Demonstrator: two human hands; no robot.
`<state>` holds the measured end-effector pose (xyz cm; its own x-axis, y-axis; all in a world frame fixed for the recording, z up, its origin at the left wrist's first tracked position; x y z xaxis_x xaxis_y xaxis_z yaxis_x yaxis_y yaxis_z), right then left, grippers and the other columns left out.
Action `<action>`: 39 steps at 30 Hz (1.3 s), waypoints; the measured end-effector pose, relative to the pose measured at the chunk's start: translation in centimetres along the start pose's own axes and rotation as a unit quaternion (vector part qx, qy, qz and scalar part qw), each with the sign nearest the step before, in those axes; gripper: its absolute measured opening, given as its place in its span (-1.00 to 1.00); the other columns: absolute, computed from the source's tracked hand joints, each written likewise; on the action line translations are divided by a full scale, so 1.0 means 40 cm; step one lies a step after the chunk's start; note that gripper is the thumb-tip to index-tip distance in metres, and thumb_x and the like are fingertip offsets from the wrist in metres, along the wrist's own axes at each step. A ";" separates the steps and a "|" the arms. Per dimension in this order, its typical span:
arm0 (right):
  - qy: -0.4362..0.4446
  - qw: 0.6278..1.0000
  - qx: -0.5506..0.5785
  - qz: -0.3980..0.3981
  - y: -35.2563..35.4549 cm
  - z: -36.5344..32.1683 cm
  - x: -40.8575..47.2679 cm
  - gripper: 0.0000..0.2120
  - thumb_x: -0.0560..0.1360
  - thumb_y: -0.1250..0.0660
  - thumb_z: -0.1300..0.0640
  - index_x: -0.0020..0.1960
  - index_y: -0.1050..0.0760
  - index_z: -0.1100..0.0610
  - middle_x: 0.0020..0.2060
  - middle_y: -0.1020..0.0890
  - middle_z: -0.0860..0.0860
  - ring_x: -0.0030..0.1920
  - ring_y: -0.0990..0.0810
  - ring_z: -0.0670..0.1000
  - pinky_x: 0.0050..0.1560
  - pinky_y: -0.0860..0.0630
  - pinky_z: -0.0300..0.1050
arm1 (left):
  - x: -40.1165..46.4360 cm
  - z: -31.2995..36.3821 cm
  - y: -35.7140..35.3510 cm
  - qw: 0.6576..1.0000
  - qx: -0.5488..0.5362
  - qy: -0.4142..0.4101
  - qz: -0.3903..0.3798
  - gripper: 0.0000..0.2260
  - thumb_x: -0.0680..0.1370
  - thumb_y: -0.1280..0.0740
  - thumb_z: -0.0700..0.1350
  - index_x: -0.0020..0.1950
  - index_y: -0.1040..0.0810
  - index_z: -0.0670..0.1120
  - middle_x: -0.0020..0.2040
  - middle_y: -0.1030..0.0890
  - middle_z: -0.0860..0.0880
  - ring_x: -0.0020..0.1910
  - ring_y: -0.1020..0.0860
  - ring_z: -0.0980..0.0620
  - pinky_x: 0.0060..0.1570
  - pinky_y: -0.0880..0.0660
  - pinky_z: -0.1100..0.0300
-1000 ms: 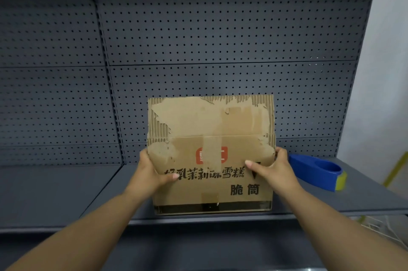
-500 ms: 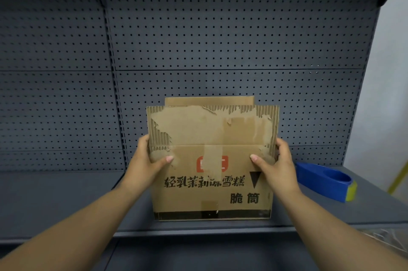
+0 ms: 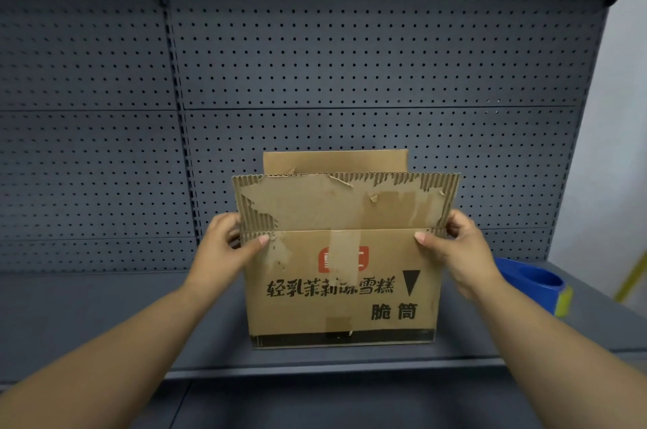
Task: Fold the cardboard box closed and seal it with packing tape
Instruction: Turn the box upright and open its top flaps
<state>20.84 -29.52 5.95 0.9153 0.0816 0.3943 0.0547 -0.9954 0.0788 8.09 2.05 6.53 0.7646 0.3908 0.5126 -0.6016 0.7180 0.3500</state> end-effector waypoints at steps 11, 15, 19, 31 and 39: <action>-0.025 0.998 -0.011 -0.051 0.025 -0.023 0.019 -0.74 0.51 -0.13 0.28 -0.04 -0.58 0.10 0.03 -0.62 0.11 0.12 -0.54 0.10 0.14 -0.46 -0.04 | 0.020 0.022 0.003 0.990 -0.136 0.013 -0.020 -0.63 0.59 -0.02 -0.29 -0.01 -0.58 0.00 0.13 -0.56 -0.03 0.09 -0.52 0.11 0.02 -0.46 0.31; -0.058 0.993 0.104 0.005 0.039 -0.020 0.027 -0.69 0.55 -0.12 0.08 0.07 -0.58 0.17 0.01 -0.63 0.03 0.11 -0.55 0.05 0.29 -0.38 0.05 | 0.025 0.040 0.019 0.988 -0.157 0.003 -0.003 -0.68 0.48 -0.04 -0.24 -0.10 -0.60 -0.17 -0.06 -0.62 0.00 -0.03 -0.56 0.08 -0.07 -0.48 0.30; -0.042 0.984 0.171 0.007 0.024 -0.065 0.009 -0.43 0.61 0.07 -0.15 -0.17 -0.55 0.20 -0.13 -0.65 0.05 -0.05 -0.59 -0.05 0.00 -0.42 -0.14 | 0.029 0.049 0.018 0.967 -0.245 0.055 0.042 -0.56 0.65 0.05 -0.04 -0.19 -0.57 -0.09 -0.11 -0.64 -0.03 -0.01 -0.57 -0.01 0.11 -0.45 0.11; -0.096 0.979 0.178 -0.029 0.032 -0.049 -0.011 -0.82 0.52 -0.29 0.11 -0.01 -0.53 0.22 -0.12 -0.61 0.04 0.01 -0.55 0.05 0.07 -0.45 -0.17 | 0.010 0.079 0.014 0.979 -0.181 0.052 -0.082 -0.73 0.54 -0.29 -0.16 0.23 -0.48 0.01 0.12 -0.56 0.16 0.02 -0.53 0.32 0.12 -0.39 0.27; -0.105 0.982 -0.001 -0.158 0.033 -0.073 -0.027 -0.31 0.46 -0.32 0.36 0.50 -0.14 0.08 0.45 -0.27 -0.01 0.29 -0.34 -0.05 0.09 -0.40 -0.23 | 0.002 0.046 0.005 0.972 -0.062 0.094 -0.204 -0.27 0.51 -0.35 -0.16 0.53 0.02 0.08 0.51 -0.15 0.06 0.37 -0.21 0.20 0.16 -0.26 0.36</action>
<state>18.75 -30.78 8.32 0.9151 0.3733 0.1521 0.3481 -0.9221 0.1688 7.60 1.17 8.07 0.9697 0.1490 0.1937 -0.2157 0.8946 0.3914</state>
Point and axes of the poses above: each hand's wrist, its own x-axis towards the middle knuckle, its own y-axis out of the back of the hand, z = x × y, the point moved 4 cm from there along x, towards the middle knuckle
